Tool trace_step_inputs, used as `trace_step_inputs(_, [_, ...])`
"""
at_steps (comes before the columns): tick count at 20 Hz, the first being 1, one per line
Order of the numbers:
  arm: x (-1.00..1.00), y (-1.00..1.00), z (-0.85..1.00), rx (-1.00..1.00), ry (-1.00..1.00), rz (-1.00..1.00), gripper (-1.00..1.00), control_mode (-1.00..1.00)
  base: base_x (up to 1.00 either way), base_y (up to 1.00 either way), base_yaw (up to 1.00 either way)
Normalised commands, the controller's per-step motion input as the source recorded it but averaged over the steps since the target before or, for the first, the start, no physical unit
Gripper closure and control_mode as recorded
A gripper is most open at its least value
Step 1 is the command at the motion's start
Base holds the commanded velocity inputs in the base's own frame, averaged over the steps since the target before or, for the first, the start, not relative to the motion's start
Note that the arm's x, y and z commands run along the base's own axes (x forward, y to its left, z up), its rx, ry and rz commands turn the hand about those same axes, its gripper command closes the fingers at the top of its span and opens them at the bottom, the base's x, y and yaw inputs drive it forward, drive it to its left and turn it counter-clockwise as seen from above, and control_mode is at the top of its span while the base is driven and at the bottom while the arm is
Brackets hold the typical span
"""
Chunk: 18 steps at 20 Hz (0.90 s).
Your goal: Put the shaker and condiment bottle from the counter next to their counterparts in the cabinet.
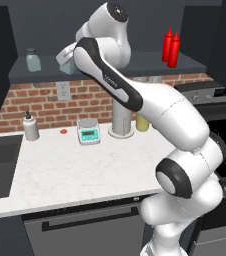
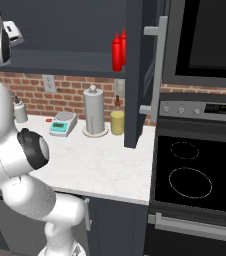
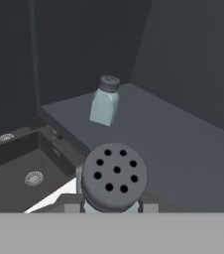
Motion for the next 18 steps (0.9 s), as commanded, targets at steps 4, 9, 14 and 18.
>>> trace_step_inputs(4, [0.28, 0.19, 0.00, 0.00, 0.00, 0.00, 1.00, -1.00, 0.00, 0.00, 0.00])
trace_step_inputs(9, [0.18, 0.13, 0.00, 0.00, 0.01, 0.00, 1.00, -1.00, 0.00, 0.00, 0.00])
trace_step_inputs(14, [0.11, 0.06, -0.01, 0.00, 0.03, 0.00, 1.00, -1.00, 0.00, 0.00, 0.00])
trace_step_inputs(18, [0.12, 0.00, -0.06, 0.00, 0.04, 0.00, 1.00, -1.00, 0.00, 0.00, 0.00])
